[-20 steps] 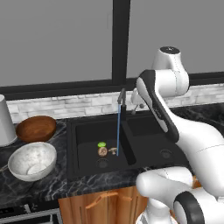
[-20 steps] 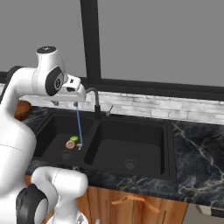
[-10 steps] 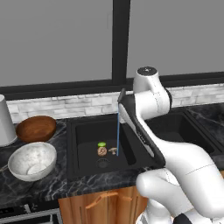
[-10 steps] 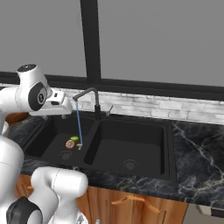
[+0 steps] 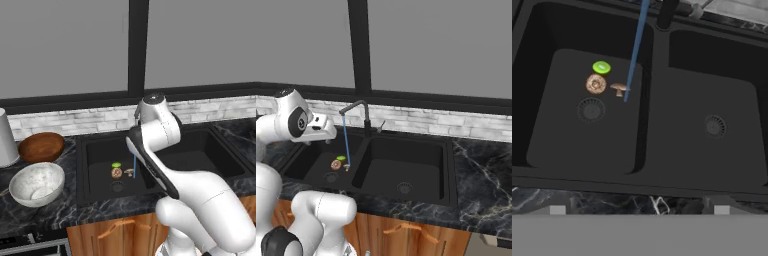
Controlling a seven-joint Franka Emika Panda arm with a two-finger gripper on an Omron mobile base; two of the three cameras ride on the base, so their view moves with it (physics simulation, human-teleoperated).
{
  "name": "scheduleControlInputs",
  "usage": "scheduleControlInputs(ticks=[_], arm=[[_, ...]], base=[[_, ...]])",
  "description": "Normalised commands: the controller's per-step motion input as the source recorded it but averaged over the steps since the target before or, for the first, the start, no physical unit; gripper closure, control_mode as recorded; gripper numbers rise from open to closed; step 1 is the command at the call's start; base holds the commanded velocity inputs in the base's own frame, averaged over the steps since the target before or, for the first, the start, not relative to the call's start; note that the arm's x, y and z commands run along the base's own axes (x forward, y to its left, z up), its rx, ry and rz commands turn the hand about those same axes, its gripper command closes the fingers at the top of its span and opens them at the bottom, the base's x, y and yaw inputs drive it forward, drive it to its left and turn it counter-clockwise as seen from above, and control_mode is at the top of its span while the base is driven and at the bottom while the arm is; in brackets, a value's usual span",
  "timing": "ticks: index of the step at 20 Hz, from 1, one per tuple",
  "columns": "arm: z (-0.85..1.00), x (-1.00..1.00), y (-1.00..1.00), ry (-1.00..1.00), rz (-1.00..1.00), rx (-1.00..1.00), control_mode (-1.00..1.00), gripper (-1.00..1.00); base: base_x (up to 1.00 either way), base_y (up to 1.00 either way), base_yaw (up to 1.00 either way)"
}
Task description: Pick the mushrooms from the sink and place them in one bowl. Place the kiwi in the other bowl. Then turn off the sink faucet.
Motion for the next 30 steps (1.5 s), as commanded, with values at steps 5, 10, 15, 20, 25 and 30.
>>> scheduleControlInputs(ticks=[5,10,15,20,25,30], arm=[[-0.24,0.41,0.12,0.00,-0.03,0.00,-1.00,-1.00],[-0.38,0.25,0.10,0.00,-0.03,0.00,-1.00,-1.00],[-0.46,0.19,0.04,0.00,-0.03,0.00,-1.00,-1.00],[-0.54,0.15,0.09,0.00,-0.03,0.00,-1.00,-1.00],[-0.38,0.05,0.05,0.00,-0.01,0.00,-1.00,-1.00],[-0.33,0.20,0.18,0.00,-0.01,0.00,-1.00,-1.00]], base=[[0.00,0.00,0.00],[0.00,0.00,0.00],[0.00,0.00,0.00],[0.00,0.00,0.00],[0.00,0.00,0.00],[0.00,0.00,0.00]])
